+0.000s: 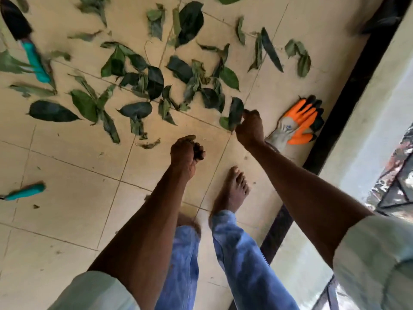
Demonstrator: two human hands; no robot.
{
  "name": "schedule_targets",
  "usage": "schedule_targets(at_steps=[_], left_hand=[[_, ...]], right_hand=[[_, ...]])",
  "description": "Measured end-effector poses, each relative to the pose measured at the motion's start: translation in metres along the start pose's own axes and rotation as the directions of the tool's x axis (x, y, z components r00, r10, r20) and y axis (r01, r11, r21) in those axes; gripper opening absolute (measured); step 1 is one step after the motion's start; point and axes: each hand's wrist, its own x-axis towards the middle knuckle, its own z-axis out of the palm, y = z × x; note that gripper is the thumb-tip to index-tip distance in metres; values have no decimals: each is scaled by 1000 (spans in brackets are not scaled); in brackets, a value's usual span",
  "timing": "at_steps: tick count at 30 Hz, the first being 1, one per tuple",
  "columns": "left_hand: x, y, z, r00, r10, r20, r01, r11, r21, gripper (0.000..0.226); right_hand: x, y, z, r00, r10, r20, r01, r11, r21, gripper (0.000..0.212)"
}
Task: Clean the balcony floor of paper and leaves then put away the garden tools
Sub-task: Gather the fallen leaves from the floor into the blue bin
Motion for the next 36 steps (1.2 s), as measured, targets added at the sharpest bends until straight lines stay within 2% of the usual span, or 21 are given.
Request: schedule_targets(at_steps=[2, 4, 6, 7, 10, 12, 14, 16, 18, 21, 24, 26, 28, 30, 33, 35, 36], left_hand=[[11, -8, 6, 1000, -5, 19, 5, 1000, 29, 26], [23, -15, 7, 999, -13, 32, 12, 999, 49, 28], [30, -21, 6, 999, -20, 28, 19, 998, 55, 29], [32, -23, 5, 999, -24, 24, 23, 998, 59, 29], [33, -27, -3, 999, -34, 19, 33, 996, 80, 29], [30, -28, -6, 999, -41, 23, 38, 995, 93, 30], [27, -26, -10, 999, -36, 18, 34, 994, 102, 29], [26, -23, -11, 999, -32, 13, 30, 993, 116, 27], [25, -20, -13, 999, -33, 12, 32, 994, 106, 27], [28, -16, -16, 999, -31, 26, 29, 997, 73, 27], [34, -14, -20, 999, -18, 34, 16, 998, 55, 27], [37, -15, -23, 999, -15, 36, 13, 999, 52, 25], [40, -16, -28, 999, -19, 32, 18, 999, 43, 25], [41, -18, -32, 999, -22, 29, 21, 999, 27, 25], [41, -19, -39, 999, -23, 25, 23, 1000, 6, 25], [41, -18, -44, 999, -29, 16, 29, 999, -12, 25], [41, -16, -46, 999, -34, 12, 34, 999, -23, 24]], right_hand=[[23, 6, 7, 988, -137, 67, 145, 980, -137, 53], [42, 13, 18, 954, -259, 148, 294, 905, -308, 63], [50, 23, 30, 919, -346, 188, 394, 821, -414, 60], [51, 29, 33, 917, -357, 179, 399, 821, -408, 53], [43, 41, 33, 951, -299, 79, 309, 911, -272, 29], [34, 41, 25, 981, -182, -67, 175, 979, -106, 21], [22, 36, 17, 980, -59, -188, 74, 995, 74, 16], [9, 33, 14, 978, 57, -203, -7, 970, 242, 17], [0, 32, 17, 990, 40, -137, 0, 958, 287, 12], [-1, 32, 35, 996, -68, -65, 76, 989, 130, 7], [1, 32, 58, 982, -173, 73, 183, 968, -171, 19], [-4, 30, 69, 929, -318, 190, 366, 869, -333, 23], [-12, 28, 78, 840, -441, 317, 538, 755, -376, 24], [-19, 33, 85, 779, -476, 408, 620, 681, -389, 30], [-26, 40, 91, 678, -582, 450, 735, 508, -450, 32], [-25, 38, 90, 740, -501, 449, 668, 619, -412, 36], [-25, 31, 87, 815, -434, 384, 564, 745, -357, 38]])
